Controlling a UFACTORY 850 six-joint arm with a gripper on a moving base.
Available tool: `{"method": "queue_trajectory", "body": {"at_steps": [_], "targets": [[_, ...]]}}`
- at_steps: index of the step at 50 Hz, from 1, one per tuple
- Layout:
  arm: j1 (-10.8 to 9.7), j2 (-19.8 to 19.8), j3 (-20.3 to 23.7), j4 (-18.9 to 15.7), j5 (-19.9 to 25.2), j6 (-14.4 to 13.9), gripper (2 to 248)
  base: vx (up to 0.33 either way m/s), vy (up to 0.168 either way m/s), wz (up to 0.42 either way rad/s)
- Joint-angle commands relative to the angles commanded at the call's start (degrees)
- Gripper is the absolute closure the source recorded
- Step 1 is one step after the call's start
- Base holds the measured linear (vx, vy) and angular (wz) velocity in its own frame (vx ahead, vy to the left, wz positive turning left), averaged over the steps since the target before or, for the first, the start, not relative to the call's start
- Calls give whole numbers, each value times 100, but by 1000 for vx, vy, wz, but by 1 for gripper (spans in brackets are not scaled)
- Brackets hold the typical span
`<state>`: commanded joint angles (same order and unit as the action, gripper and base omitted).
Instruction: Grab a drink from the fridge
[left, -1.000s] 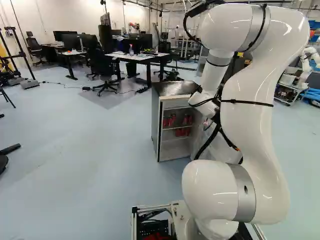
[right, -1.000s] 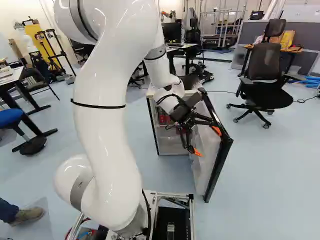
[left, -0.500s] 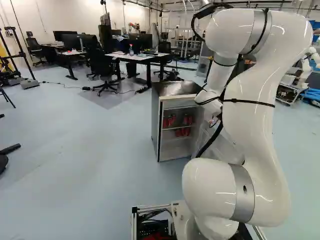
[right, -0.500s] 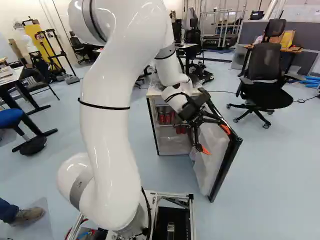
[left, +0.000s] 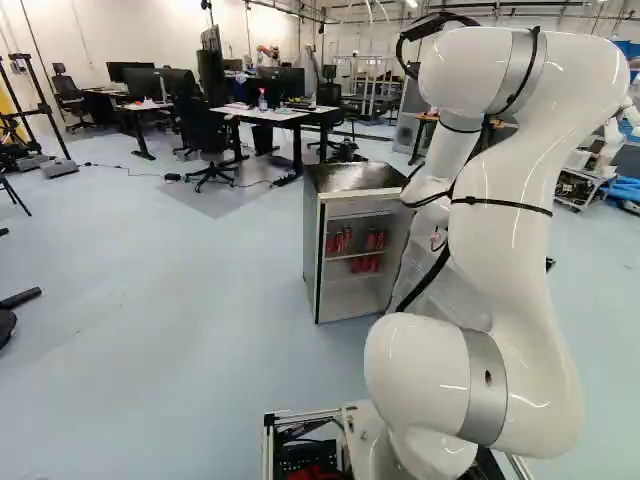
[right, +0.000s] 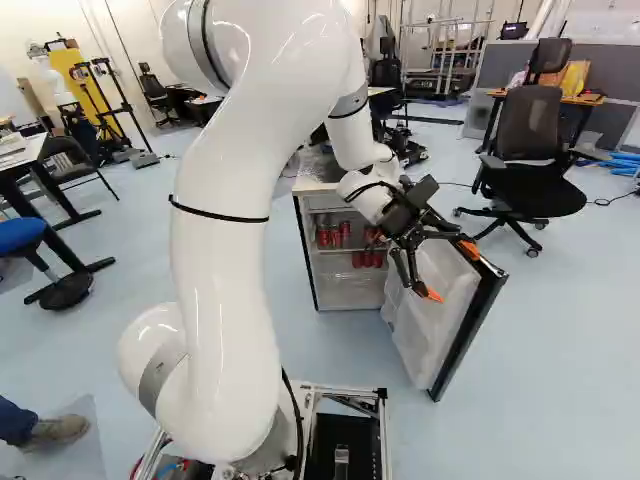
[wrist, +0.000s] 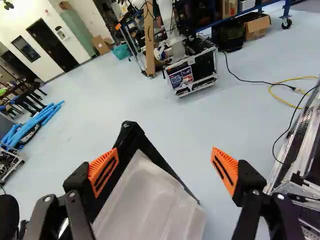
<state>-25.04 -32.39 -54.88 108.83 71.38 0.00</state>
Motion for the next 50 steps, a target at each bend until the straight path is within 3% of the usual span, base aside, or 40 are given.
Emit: {"method": "queue_trajectory", "body": {"at_steps": [18, 33, 50], "targets": [[28, 30, 56, -300, -44, 0, 3, 0, 0, 0], [195, 276, 513, -469, -44, 0, 3, 0, 0, 0], [436, 660, 1195, -1255, -44, 0, 3, 0, 0, 0]]}}
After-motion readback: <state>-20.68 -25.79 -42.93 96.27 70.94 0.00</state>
